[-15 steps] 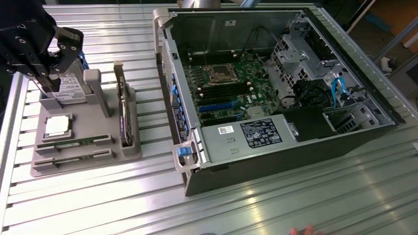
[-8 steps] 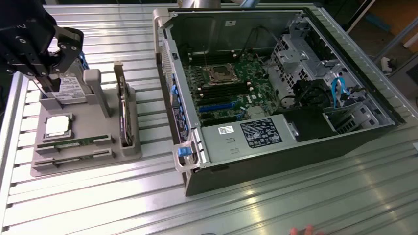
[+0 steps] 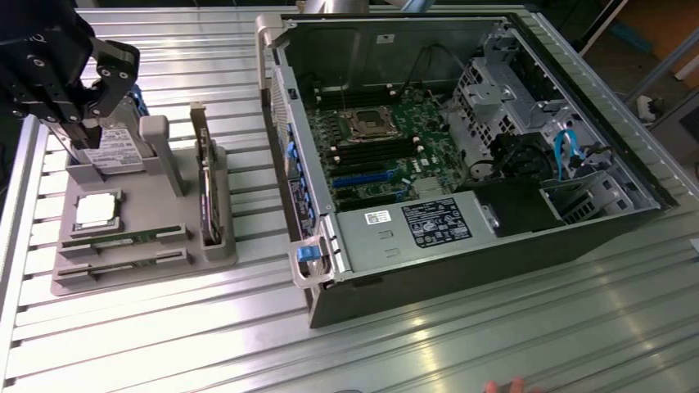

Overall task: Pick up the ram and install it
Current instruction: 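Reach for the ram, then pick up the ram and move it above insertion slot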

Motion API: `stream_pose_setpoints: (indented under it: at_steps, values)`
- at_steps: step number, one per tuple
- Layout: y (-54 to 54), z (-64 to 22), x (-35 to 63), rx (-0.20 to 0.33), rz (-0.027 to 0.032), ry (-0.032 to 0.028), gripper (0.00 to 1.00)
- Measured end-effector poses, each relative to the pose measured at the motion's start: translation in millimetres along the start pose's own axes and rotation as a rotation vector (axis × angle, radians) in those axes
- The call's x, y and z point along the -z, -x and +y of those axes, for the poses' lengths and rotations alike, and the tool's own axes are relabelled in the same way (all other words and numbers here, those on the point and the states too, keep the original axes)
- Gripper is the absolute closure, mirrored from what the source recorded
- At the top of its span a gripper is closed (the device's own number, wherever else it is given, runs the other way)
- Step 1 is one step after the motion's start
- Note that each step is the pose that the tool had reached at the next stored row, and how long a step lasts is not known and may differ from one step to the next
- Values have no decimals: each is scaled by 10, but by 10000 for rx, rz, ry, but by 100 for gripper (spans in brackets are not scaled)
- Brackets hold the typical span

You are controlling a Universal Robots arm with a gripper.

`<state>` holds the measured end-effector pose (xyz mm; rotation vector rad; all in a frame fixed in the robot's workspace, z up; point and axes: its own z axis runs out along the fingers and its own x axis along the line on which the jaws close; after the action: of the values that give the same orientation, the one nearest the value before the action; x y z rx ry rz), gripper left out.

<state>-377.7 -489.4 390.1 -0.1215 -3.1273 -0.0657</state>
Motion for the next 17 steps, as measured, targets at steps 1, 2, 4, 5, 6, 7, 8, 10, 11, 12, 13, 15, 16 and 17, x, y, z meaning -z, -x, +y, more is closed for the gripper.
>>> stream_pose_setpoints:
  at_steps: [1, 2, 4, 5, 6, 7, 8, 10, 11, 12, 13, 15, 16, 17]
  values:
    - [0, 5, 0, 0, 0, 0, 89]
    - [-1, 11, 0, 0, 0, 0, 89]
    - [-1, 15, -1, 1, 0, 1, 89]
    - [-1, 16, -1, 1, 0, 0, 89]
    - [-1, 15, -1, 2, -1, 1, 89]
    - [-1, 16, -1, 1, 0, 0, 89]
    - [-1, 16, -1, 1, 0, 0, 89]
    - [-1, 16, -1, 0, 0, 0, 89]
    - [-1, 16, -1, 0, 0, 0, 89]
    - [-1, 16, -1, 0, 0, 0, 89]
    - [-1, 16, -1, 1, 0, 0, 89]
    - [-1, 16, -1, 0, 0, 0, 89]
    - [-1, 16, -1, 0, 0, 0, 89]
    - [-1, 16, -1, 0, 0, 0, 89]
